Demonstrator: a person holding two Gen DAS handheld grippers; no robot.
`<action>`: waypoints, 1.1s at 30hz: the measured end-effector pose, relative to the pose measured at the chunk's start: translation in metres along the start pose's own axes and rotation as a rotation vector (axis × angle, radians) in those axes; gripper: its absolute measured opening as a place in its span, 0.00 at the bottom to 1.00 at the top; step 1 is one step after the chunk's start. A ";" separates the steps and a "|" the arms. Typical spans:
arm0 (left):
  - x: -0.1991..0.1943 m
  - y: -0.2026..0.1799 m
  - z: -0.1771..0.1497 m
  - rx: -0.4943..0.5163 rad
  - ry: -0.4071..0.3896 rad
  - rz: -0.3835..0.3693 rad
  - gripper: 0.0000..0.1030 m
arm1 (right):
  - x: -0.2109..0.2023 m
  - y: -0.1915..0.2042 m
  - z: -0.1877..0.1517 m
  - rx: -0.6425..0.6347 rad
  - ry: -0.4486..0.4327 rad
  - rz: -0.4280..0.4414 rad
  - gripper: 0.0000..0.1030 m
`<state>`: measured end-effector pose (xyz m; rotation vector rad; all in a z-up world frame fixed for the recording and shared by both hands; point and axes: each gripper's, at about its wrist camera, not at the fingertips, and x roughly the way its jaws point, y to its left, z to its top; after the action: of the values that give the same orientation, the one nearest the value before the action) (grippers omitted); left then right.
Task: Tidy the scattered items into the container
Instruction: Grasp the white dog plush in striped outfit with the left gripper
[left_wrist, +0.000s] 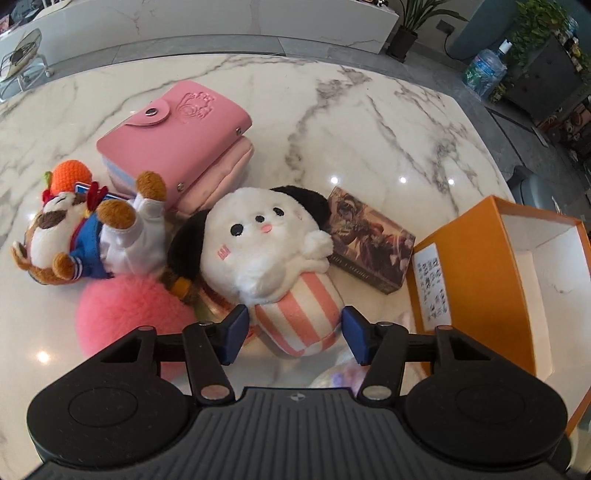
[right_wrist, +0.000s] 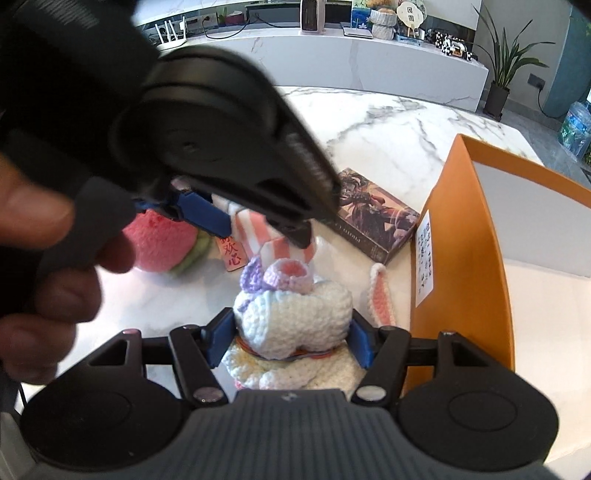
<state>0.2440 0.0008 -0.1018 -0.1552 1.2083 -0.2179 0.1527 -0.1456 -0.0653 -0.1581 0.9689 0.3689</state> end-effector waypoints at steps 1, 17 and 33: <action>-0.001 0.001 -0.002 0.010 -0.001 0.003 0.61 | 0.000 0.001 0.000 -0.001 0.003 -0.002 0.64; -0.020 0.024 -0.020 0.194 0.054 0.040 0.60 | -0.003 -0.005 0.003 0.070 0.010 -0.027 0.64; 0.000 0.044 -0.013 -0.145 0.067 -0.021 0.79 | 0.007 -0.006 0.003 0.068 -0.010 0.003 0.69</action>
<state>0.2358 0.0428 -0.1167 -0.2894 1.2903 -0.1549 0.1608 -0.1485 -0.0691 -0.0925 0.9704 0.3387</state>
